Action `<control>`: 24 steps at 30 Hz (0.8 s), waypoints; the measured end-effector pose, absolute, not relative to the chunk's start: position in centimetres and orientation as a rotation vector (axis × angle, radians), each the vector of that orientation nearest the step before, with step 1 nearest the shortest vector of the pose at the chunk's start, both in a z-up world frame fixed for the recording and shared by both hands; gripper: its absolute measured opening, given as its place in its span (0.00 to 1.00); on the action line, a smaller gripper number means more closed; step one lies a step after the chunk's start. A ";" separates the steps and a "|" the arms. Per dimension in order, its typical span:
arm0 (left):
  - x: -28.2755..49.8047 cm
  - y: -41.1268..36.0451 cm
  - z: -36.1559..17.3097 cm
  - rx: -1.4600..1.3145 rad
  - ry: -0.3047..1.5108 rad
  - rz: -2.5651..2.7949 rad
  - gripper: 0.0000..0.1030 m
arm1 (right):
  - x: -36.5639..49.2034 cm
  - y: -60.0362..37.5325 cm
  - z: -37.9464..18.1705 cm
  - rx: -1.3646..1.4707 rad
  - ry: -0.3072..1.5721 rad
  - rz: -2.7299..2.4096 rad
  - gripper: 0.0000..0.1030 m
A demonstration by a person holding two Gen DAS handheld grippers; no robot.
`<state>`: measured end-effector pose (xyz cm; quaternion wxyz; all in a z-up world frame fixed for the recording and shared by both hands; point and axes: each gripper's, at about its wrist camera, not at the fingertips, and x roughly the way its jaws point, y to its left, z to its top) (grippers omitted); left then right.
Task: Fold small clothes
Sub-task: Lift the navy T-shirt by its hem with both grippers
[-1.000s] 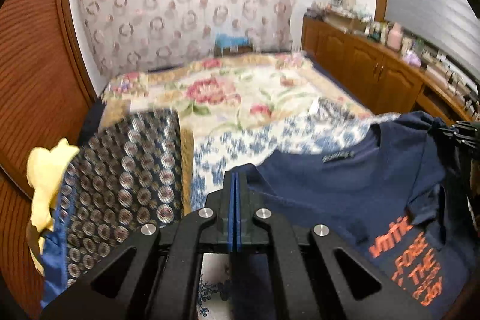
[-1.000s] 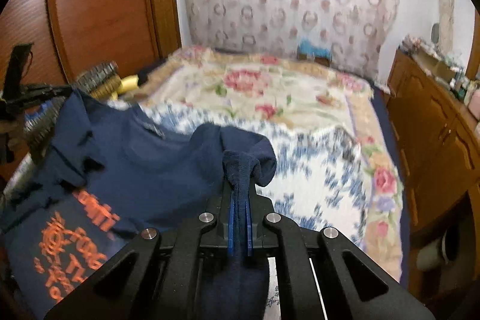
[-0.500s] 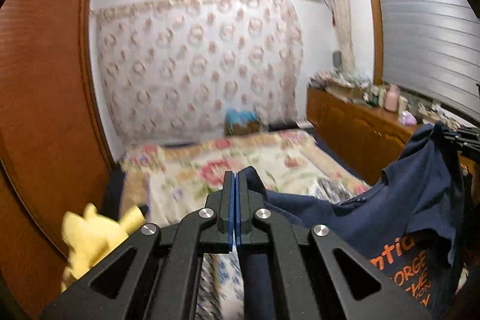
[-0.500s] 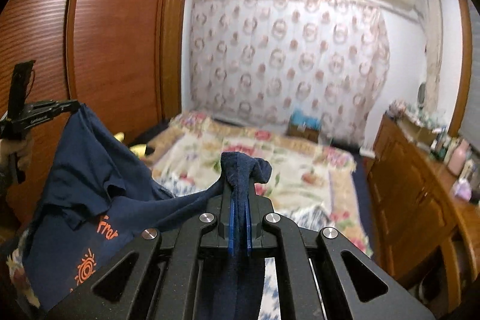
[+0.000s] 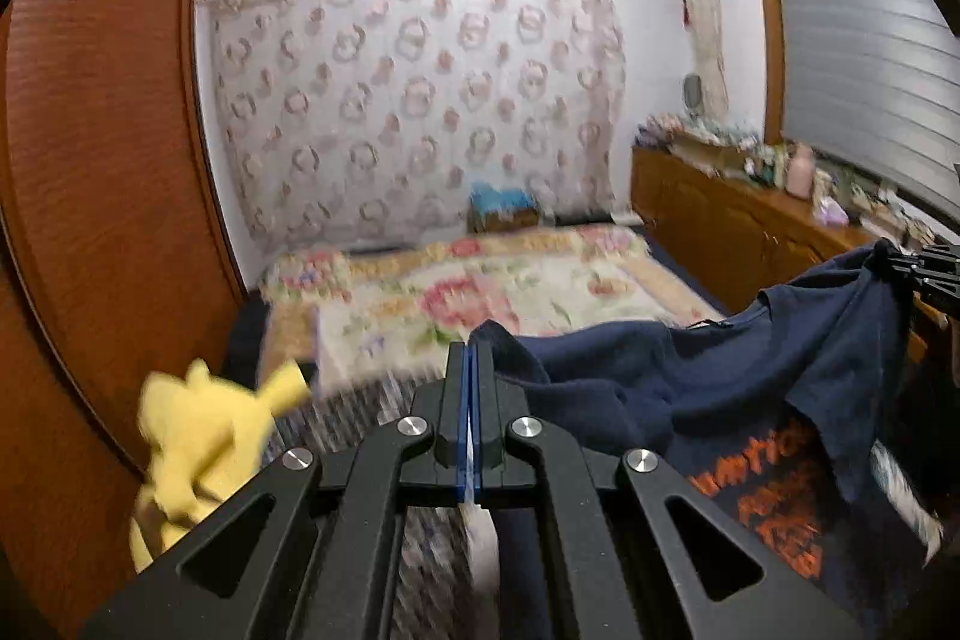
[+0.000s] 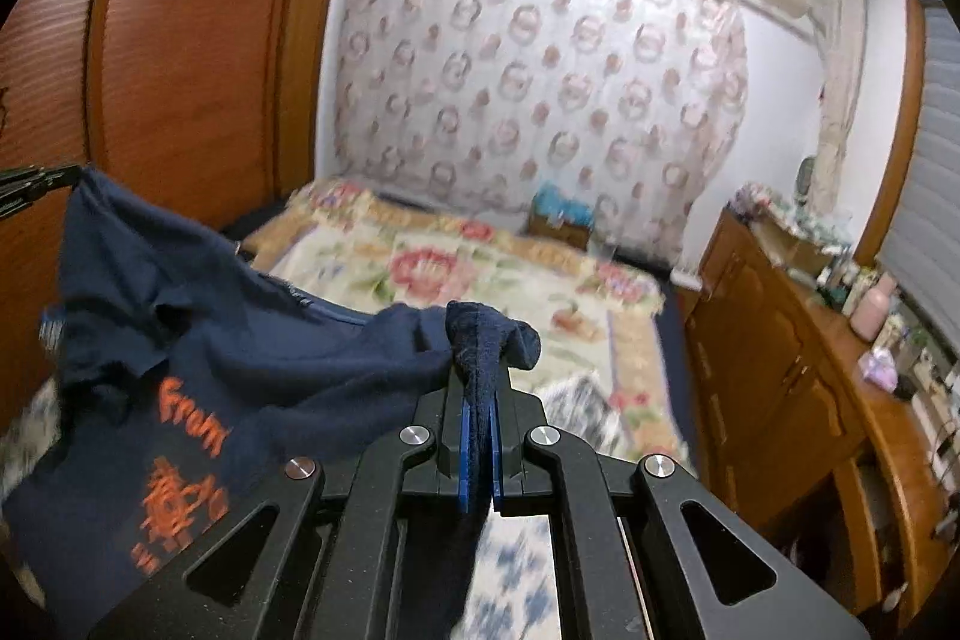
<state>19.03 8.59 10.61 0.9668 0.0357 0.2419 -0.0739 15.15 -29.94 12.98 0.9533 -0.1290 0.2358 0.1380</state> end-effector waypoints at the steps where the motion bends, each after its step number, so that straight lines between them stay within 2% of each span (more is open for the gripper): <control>1: 18.2 8.5 9.5 0.071 0.500 -0.155 0.01 | 14.2 -30.2 11.7 -0.264 0.498 0.283 0.04; 5: 14.1 7.0 6.7 0.084 0.525 -0.179 0.01 | 9.8 -32.2 8.6 -0.213 0.528 0.302 0.04; 11: 7.9 5.7 4.9 0.065 0.527 -0.223 0.01 | 2.2 -36.4 8.4 -0.133 0.530 0.360 0.04; 17: 4.3 5.5 2.3 0.075 0.571 -0.211 0.01 | 0.0 -39.7 6.8 -0.107 0.592 0.392 0.04; 24: 1.0 6.4 -1.2 0.052 0.624 -0.203 0.01 | 0.0 -38.7 6.2 -0.127 0.660 0.387 0.04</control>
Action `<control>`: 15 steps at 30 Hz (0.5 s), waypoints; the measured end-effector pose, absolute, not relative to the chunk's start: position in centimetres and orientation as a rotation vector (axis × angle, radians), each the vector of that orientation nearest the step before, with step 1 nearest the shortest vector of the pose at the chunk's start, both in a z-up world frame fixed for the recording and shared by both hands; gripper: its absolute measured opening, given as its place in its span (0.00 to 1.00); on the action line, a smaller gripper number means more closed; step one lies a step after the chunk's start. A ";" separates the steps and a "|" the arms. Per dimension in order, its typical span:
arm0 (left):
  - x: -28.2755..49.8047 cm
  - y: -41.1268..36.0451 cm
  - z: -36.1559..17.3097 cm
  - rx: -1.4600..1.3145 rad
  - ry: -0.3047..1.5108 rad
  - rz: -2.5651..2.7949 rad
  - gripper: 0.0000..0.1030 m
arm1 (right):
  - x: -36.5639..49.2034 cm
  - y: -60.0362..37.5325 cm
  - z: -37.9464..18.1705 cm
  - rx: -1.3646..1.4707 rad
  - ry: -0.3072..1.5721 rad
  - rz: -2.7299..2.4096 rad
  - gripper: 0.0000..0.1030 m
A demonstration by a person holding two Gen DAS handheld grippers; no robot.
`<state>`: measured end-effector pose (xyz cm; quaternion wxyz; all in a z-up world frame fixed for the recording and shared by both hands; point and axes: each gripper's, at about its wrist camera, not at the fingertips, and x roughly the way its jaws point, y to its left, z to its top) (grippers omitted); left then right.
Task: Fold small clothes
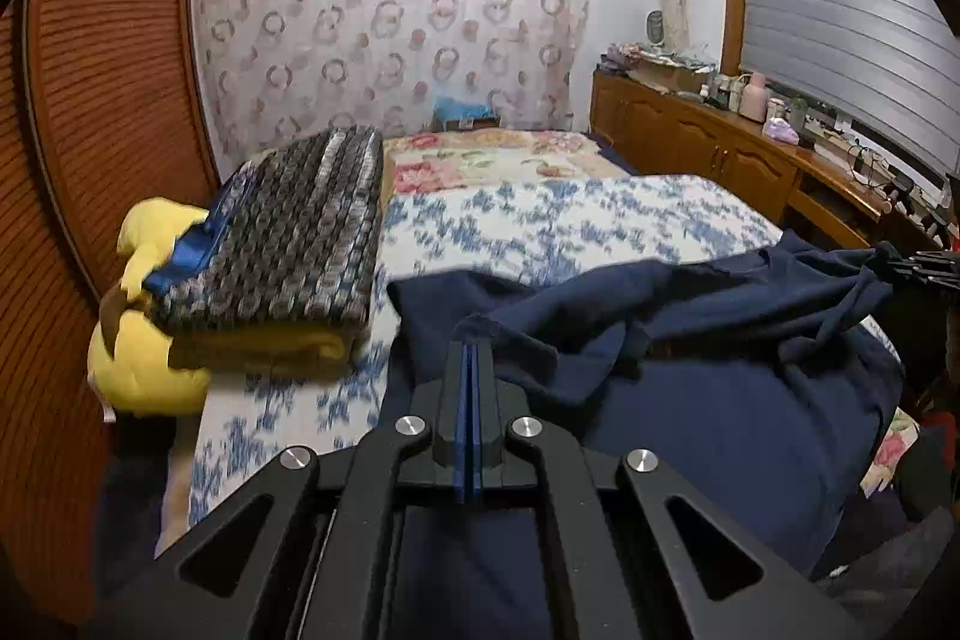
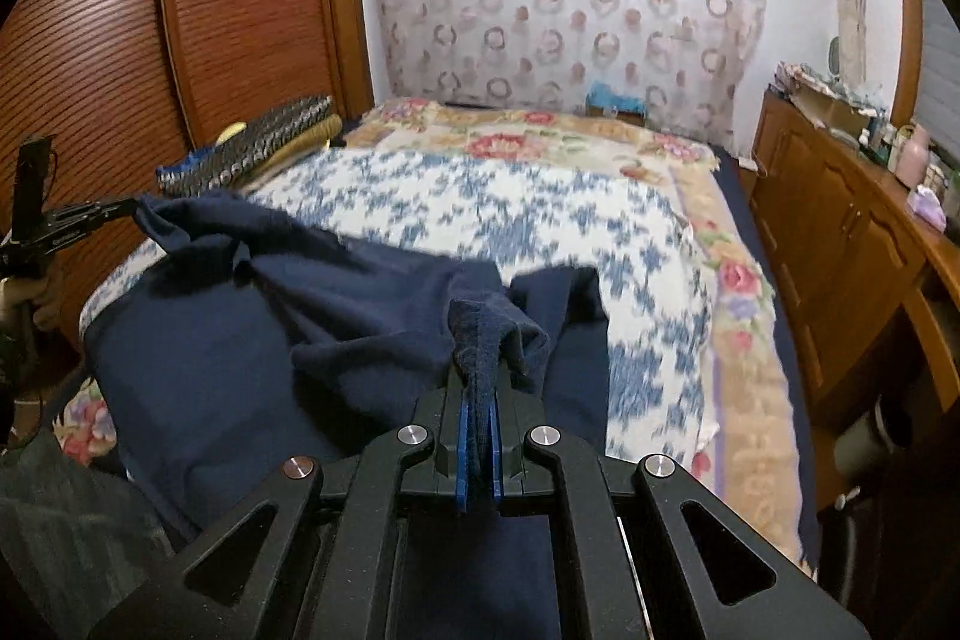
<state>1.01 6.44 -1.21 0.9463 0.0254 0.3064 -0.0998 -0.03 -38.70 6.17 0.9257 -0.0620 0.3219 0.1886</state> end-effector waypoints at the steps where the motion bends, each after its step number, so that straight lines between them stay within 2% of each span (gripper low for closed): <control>1: 0.9 6.6 -1.4 0.052 0.627 -0.201 0.01 | 0.2 -38.1 6.3 -0.137 0.669 0.380 0.04; 2: 0.7 6.9 -1.6 0.050 0.629 -0.195 0.01 | 0.4 -38.0 6.4 -0.142 0.677 0.375 0.04; 5: 0.7 8.0 -1.2 0.002 0.631 -0.210 0.02 | 1.4 -37.8 7.6 -0.148 0.668 0.339 0.15; 7: 0.7 8.8 -0.5 -0.036 0.626 -0.226 0.12 | 1.2 -38.4 9.2 -0.131 0.628 0.321 0.33; 8: 0.7 9.0 -0.2 -0.046 0.618 -0.230 0.23 | 1.2 -38.7 9.9 -0.123 0.611 0.317 0.39; 9: 0.7 9.3 0.2 -0.052 0.605 -0.233 0.30 | 1.3 -39.1 10.7 -0.116 0.592 0.310 0.48; 10: 0.8 9.5 0.5 -0.050 0.595 -0.231 0.32 | 1.5 -39.4 11.3 -0.118 0.583 0.298 0.52; 11: 1.0 9.5 0.7 -0.045 0.592 -0.229 0.36 | 1.8 -39.6 11.9 -0.125 0.578 0.283 0.52; 14: 2.4 9.4 0.9 -0.026 0.613 -0.229 0.36 | 2.9 -39.9 12.5 -0.127 0.578 0.271 0.55; 15: 3.0 9.4 0.9 -0.021 0.618 -0.234 0.37 | 3.3 -39.9 12.4 -0.126 0.582 0.269 0.59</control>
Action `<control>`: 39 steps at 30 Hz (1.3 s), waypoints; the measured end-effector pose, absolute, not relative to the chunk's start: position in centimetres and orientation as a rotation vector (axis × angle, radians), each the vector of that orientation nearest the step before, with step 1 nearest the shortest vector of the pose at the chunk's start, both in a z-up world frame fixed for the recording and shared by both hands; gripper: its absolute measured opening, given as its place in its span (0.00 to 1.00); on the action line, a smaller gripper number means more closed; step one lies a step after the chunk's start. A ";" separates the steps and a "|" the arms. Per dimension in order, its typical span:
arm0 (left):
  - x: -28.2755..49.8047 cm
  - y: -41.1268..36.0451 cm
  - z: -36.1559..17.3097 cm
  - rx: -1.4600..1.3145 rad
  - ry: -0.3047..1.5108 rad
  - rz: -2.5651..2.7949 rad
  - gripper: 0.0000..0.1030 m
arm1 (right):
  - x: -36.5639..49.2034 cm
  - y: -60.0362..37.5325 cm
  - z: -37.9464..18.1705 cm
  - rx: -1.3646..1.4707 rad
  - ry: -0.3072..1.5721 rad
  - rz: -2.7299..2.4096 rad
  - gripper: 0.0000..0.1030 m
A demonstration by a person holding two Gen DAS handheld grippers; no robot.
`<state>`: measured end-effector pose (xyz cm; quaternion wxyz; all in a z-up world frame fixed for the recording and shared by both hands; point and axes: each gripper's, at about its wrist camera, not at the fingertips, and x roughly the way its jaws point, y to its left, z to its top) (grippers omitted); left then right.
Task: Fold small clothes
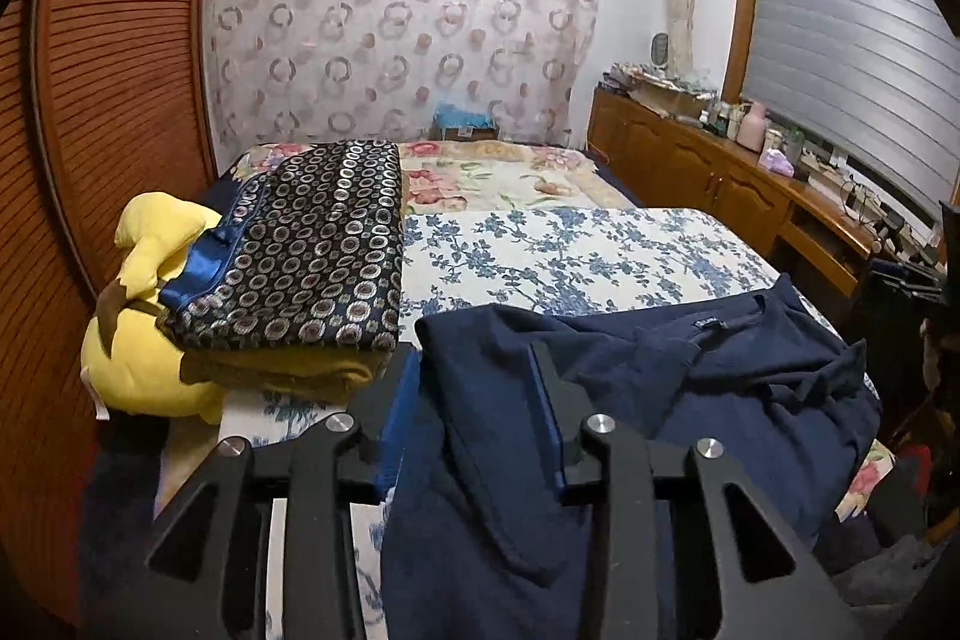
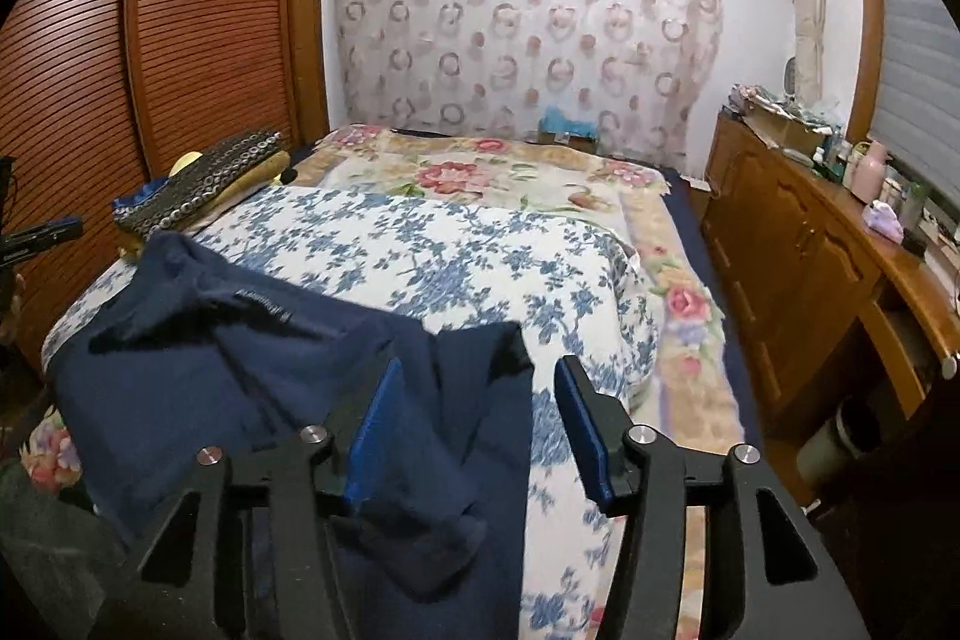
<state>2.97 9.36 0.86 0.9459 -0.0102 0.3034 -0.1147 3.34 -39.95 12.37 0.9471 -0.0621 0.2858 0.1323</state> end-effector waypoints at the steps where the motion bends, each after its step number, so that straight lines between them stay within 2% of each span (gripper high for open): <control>1: 3.5 9.2 0.7 -0.015 0.624 -0.235 0.37 | 4.0 -39.8 12.3 -0.127 0.589 0.272 0.62; 4: 5.5 8.3 -0.3 0.016 0.666 -0.255 0.41 | 7.0 -38.8 11.1 -0.145 0.626 0.281 0.65; 6: 6.9 7.7 -1.2 0.023 0.695 -0.270 0.51 | 8.5 -38.0 9.7 -0.155 0.658 0.282 0.65; 8: 8.2 7.2 -2.1 0.030 0.727 -0.273 0.53 | 10.3 -37.4 8.8 -0.154 0.695 0.288 0.65; 18: 12.1 6.9 -4.9 0.053 0.819 -0.208 0.54 | 14.8 -36.2 6.6 -0.159 0.805 0.289 0.65; 32: 13.4 7.0 -7.4 0.069 0.881 -0.168 0.54 | 17.1 -36.0 3.8 -0.153 0.850 0.304 0.65; 35: 13.6 7.0 -7.8 0.059 0.893 -0.173 0.54 | 16.8 -35.9 3.8 -0.145 0.847 0.341 0.50; 37: 13.8 7.1 -8.2 0.044 0.904 -0.182 0.53 | 16.5 -35.6 3.9 -0.146 0.852 0.397 0.19; 39: 13.9 7.2 -8.5 0.024 0.915 -0.214 0.41 | 15.8 -35.1 4.0 -0.178 0.844 0.414 0.13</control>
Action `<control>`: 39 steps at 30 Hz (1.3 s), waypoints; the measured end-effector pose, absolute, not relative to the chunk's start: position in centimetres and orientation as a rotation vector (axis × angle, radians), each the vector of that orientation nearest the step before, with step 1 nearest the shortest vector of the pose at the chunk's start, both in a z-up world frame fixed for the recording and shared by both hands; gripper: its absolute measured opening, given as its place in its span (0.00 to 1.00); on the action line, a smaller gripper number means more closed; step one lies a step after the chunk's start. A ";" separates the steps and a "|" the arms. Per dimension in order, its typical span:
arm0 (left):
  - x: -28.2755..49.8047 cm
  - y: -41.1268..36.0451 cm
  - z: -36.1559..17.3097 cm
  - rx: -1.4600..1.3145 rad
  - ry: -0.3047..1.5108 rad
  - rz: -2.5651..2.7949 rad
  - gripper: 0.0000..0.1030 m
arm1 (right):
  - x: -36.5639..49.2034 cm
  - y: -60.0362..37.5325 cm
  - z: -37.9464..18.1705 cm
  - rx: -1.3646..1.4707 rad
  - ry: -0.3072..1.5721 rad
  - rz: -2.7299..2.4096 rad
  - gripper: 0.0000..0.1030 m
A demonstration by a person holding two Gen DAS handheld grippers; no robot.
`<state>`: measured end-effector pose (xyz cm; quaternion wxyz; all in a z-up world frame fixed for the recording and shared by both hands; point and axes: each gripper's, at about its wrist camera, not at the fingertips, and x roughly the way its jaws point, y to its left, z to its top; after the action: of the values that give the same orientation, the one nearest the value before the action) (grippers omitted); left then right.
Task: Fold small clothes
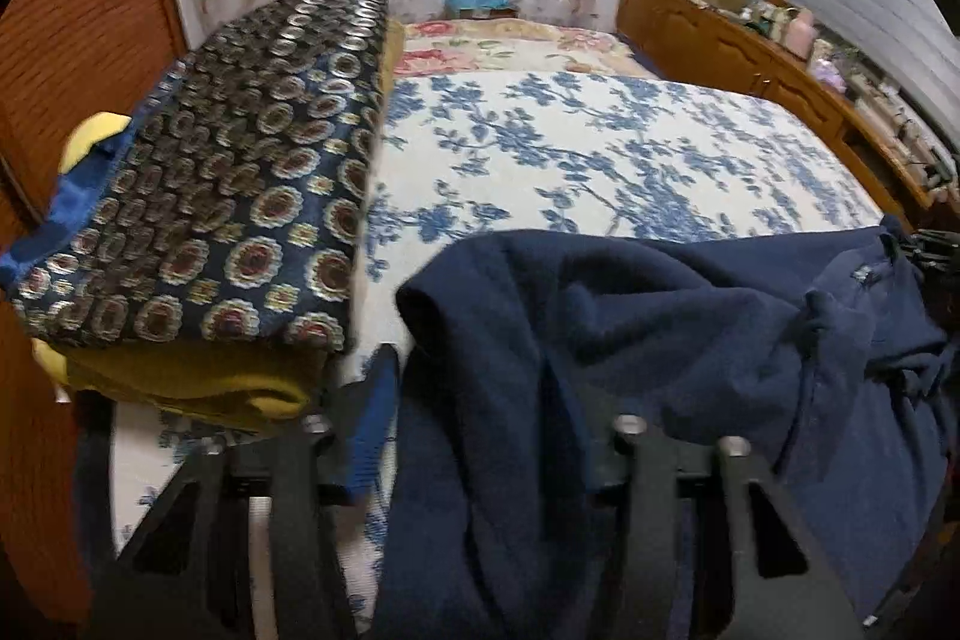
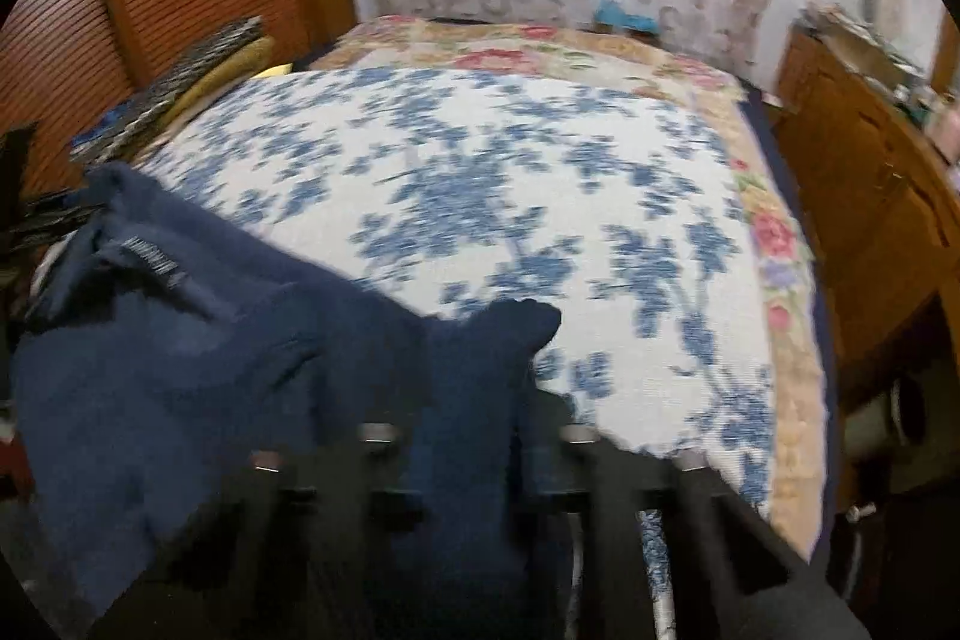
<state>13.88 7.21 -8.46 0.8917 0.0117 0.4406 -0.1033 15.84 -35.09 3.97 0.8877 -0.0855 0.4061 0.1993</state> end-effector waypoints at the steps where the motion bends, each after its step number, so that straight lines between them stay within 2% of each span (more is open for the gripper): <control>1: 13.9 7.2 -8.5 0.020 0.915 -0.222 0.39 | 15.5 -34.9 4.1 -0.185 0.836 0.421 0.12; 3: 13.5 7.3 -8.3 0.019 0.901 -0.239 0.16 | 14.4 -35.0 4.9 -0.174 0.801 0.437 0.11; 5: 12.7 7.3 -7.4 0.002 0.872 -0.266 0.13 | 13.2 -35.2 6.3 -0.172 0.750 0.437 0.10; 8: 11.2 7.5 -4.8 0.002 0.794 -0.281 0.12 | 10.7 -35.7 9.4 -0.159 0.652 0.430 0.10; 21: 1.5 9.2 14.8 -0.043 0.324 -0.351 0.11 | -2.5 -35.9 28.7 -0.186 0.225 0.447 0.09; 26: -0.8 10.8 20.2 -0.036 0.186 -0.319 0.11 | -6.5 -36.3 34.5 -0.213 0.102 0.408 0.09; 32: -2.5 11.9 23.0 -0.023 0.102 -0.297 0.11 | -9.7 -37.1 37.1 -0.232 0.051 0.371 0.09; 39: -3.8 11.3 23.6 -0.010 0.066 -0.306 0.11 | -9.9 -36.4 36.2 -0.237 0.038 0.348 0.09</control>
<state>-3.79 11.30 23.63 0.9877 -0.0050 0.0330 -0.1526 -9.93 -36.42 36.21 0.9778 -0.1175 0.0187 0.1725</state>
